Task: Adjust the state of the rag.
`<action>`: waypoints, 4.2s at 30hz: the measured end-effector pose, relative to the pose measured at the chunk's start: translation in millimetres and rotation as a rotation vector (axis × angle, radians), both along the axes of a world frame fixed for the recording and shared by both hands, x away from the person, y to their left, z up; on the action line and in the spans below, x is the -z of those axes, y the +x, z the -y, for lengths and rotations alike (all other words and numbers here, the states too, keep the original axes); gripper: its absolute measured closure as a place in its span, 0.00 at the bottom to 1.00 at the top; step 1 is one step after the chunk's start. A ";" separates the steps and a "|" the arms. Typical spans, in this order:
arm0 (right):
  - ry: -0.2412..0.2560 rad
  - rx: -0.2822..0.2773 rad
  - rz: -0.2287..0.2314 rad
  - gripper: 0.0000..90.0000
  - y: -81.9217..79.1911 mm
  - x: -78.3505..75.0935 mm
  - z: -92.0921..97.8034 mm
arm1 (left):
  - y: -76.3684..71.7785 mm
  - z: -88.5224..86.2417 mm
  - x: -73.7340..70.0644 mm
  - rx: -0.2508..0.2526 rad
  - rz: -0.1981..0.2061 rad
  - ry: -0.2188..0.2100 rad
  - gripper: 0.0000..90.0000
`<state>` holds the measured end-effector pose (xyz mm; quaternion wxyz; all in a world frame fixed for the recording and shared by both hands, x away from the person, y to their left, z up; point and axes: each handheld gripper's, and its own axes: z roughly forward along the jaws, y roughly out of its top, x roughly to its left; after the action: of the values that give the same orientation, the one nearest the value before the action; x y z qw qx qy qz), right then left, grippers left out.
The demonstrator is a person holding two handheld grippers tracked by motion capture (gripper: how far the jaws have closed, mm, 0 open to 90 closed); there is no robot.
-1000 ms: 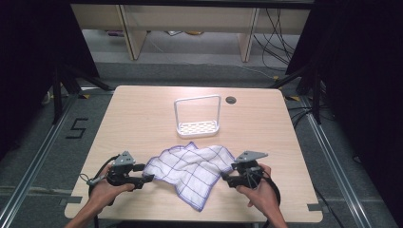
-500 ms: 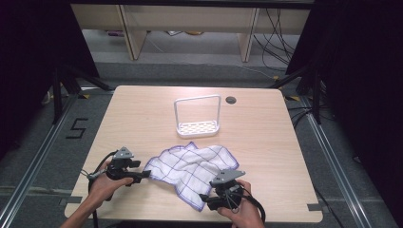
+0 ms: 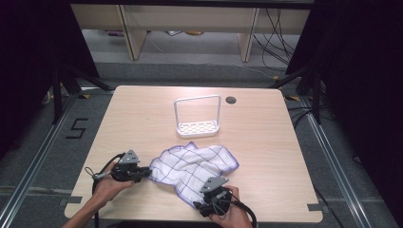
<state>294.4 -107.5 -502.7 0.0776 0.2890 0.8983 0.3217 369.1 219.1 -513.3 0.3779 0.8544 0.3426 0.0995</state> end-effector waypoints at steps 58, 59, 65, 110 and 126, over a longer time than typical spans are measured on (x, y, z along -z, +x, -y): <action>0.032 0.384 0.022 0.55 134.6 -26.1 127.9 | 90.3 100.1 -27.4 -0.003 -0.062 -0.097 0.45; 0.032 0.384 0.022 0.55 134.6 -26.1 127.9 | 90.3 100.1 -27.4 -0.003 -0.062 -0.097 0.45; 0.003 0.381 -0.025 0.55 143.0 -17.2 121.8 | 106.4 119.8 -13.6 0.019 -0.095 -0.050 0.49; 0.046 0.289 0.050 0.96 171.3 -42.6 109.9 | 111.9 56.4 -43.7 -0.073 0.093 -0.168 0.98; 0.040 0.221 0.144 0.97 148.0 -86.0 111.0 | 78.8 44.2 -75.0 -0.003 0.179 -0.220 0.98</action>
<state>442.5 -218.5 -416.8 0.1712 0.3639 0.8465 0.3488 447.9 174.9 -438.3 0.4979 0.7951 0.3178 0.1377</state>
